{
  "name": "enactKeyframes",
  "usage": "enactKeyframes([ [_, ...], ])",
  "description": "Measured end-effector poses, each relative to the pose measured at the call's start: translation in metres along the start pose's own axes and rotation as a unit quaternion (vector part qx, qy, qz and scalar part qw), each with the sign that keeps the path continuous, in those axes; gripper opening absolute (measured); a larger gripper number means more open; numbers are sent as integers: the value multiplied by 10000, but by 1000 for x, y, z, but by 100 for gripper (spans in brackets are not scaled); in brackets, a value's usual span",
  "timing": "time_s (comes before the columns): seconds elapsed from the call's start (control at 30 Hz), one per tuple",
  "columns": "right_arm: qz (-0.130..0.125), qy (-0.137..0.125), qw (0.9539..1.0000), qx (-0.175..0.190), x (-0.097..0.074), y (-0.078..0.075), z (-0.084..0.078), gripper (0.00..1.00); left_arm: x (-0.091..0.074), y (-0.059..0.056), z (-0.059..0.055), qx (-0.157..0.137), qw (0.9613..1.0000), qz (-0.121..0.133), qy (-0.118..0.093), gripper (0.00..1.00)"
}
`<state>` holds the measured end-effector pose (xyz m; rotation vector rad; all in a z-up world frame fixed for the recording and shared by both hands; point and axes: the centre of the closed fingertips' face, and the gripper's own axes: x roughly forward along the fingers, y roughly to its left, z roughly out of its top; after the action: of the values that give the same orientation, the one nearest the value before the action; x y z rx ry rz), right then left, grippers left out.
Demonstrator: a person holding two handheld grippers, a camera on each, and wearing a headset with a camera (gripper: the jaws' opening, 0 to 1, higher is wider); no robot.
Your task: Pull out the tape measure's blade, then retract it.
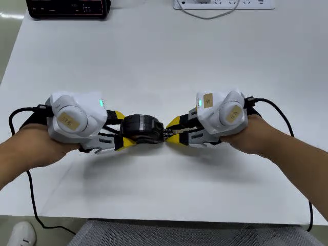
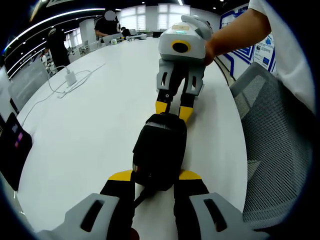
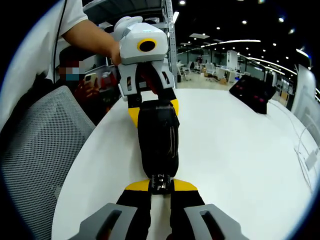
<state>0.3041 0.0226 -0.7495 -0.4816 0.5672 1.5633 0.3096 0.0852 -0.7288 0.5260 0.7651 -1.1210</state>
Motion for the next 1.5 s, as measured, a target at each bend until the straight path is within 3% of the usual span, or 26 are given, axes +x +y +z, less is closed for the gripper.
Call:
enactKeyframes([
  [1.5, -129, 319, 9994, -58, -48, 5, -30, 10, 0, 0, -1, 7, 10000, 23, -1, 25],
])
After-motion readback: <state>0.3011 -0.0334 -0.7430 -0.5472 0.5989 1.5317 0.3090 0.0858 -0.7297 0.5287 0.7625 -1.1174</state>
